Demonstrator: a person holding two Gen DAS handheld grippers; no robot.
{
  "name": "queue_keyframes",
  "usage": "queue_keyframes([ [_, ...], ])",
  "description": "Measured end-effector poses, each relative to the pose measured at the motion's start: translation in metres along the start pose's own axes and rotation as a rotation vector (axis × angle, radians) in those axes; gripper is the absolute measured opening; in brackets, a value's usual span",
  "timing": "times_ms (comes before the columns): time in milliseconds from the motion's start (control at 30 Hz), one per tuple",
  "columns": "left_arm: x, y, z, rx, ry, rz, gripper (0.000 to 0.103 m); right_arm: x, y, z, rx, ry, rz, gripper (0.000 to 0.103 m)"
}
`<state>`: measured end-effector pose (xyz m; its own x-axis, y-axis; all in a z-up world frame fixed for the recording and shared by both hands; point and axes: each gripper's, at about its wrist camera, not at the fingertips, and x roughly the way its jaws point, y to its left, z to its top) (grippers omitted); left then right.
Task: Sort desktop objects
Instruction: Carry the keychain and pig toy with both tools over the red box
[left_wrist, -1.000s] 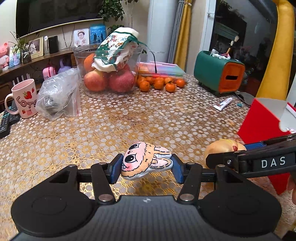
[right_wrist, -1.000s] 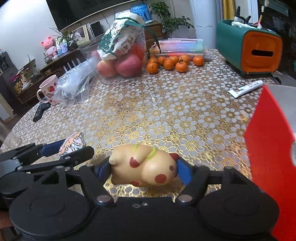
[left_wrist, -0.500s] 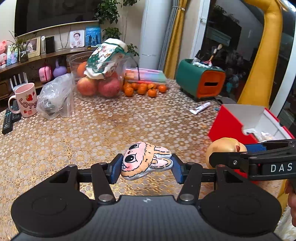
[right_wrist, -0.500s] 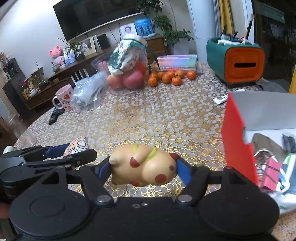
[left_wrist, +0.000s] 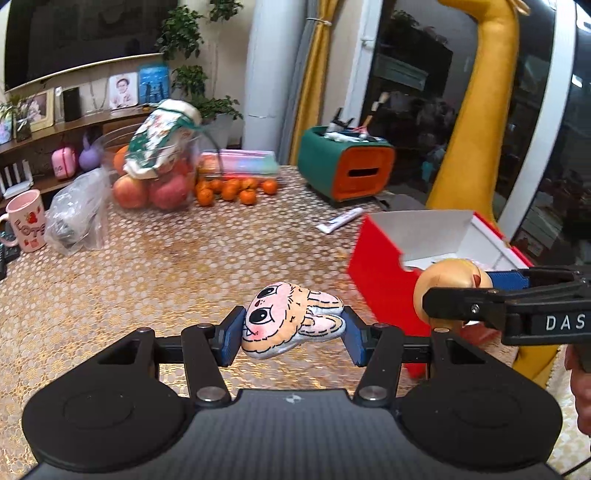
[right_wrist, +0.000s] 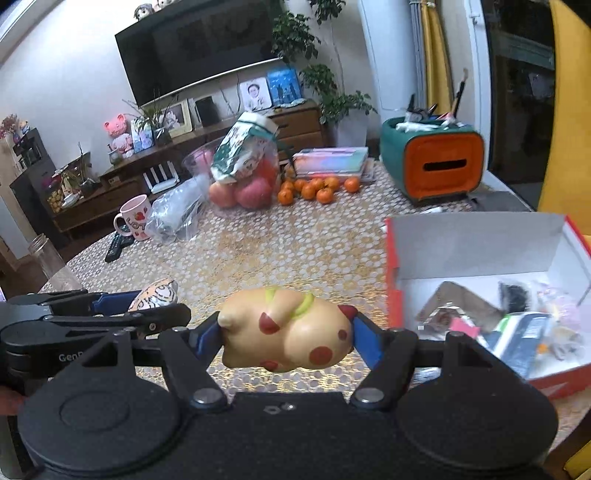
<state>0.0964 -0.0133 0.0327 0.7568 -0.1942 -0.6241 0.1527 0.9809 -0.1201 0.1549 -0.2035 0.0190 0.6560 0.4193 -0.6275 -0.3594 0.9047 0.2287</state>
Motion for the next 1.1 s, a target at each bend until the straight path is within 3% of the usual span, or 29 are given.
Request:
queue_keyframes([
  [700,0.030,-0.117,0.011,0.154,0.051,-0.137,0.054,-0.065,-0.102,-0.012,0.055,-0.070,-0.142,0.071],
  [1100,0.070,-0.174,0.021,0.260,0.096,-0.183,0.054,-0.069,-0.164,-0.016,0.109,-0.078,-0.229,0.071],
])
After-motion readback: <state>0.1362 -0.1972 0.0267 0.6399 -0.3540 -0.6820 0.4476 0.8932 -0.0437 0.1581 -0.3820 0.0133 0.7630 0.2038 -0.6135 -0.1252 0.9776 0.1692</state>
